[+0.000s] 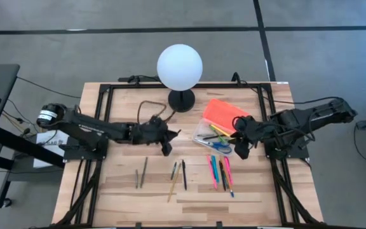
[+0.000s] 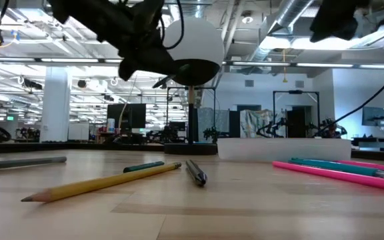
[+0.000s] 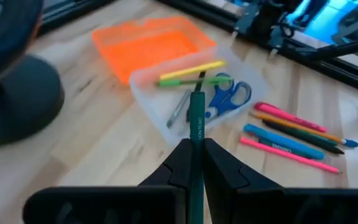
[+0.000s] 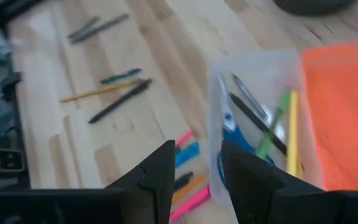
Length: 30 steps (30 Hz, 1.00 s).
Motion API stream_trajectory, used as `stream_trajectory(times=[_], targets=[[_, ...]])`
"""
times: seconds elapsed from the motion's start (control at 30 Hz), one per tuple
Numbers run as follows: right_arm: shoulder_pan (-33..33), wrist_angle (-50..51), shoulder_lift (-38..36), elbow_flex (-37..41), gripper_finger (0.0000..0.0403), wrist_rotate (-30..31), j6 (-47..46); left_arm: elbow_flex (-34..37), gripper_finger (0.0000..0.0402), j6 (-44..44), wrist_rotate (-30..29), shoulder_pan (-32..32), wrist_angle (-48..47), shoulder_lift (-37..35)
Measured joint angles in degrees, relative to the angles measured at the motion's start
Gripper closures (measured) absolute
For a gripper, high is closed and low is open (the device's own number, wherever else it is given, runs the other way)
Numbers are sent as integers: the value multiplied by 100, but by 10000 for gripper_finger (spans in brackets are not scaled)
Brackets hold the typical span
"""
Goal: Pick & place school supplies into a supply box
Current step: Put the green crayon into the orange supply box
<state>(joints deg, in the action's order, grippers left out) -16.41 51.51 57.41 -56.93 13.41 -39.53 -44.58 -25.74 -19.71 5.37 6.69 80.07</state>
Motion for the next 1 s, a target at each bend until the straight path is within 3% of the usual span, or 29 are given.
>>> stream_trajectory(times=[0.4,0.77,1.0], targets=[[-845,365,0,2,281,922,-1797,0,388,1497,1216,-722,698,51],[-1233,380,9,1,281,1425,-3060,-22,388,2276,1860,-763,1056,251],[-1382,423,189,4,281,1554,-3652,-501,388,2770,2265,-715,1083,737]])
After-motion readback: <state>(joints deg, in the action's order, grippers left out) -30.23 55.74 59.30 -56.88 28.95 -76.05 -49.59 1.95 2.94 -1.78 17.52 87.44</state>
